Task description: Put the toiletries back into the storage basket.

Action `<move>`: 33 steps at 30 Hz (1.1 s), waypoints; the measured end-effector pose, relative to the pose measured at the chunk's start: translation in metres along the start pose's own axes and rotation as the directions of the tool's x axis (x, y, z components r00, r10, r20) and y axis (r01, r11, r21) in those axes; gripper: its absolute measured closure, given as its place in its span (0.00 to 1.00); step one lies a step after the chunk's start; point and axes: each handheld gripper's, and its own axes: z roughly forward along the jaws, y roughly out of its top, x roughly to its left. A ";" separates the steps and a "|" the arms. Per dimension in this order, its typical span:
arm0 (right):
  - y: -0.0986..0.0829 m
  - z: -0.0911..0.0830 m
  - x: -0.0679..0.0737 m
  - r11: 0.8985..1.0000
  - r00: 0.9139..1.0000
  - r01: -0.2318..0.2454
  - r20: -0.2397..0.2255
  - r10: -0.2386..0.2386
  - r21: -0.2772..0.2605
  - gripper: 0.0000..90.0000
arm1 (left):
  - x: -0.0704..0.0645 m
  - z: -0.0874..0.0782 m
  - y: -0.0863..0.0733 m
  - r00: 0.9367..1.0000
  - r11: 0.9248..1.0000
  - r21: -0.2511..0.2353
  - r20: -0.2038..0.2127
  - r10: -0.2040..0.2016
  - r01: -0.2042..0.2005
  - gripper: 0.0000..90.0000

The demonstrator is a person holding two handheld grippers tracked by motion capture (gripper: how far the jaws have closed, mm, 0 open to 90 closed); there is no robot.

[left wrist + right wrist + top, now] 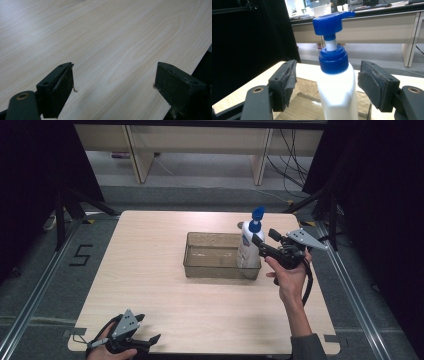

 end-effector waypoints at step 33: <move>-0.029 -0.022 0.001 0.998 1.000 -0.008 0.011 0.007 0.068 0.32 | 0.000 0.000 0.000 1.000 1.000 -0.004 0.001 -0.004 0.004 0.17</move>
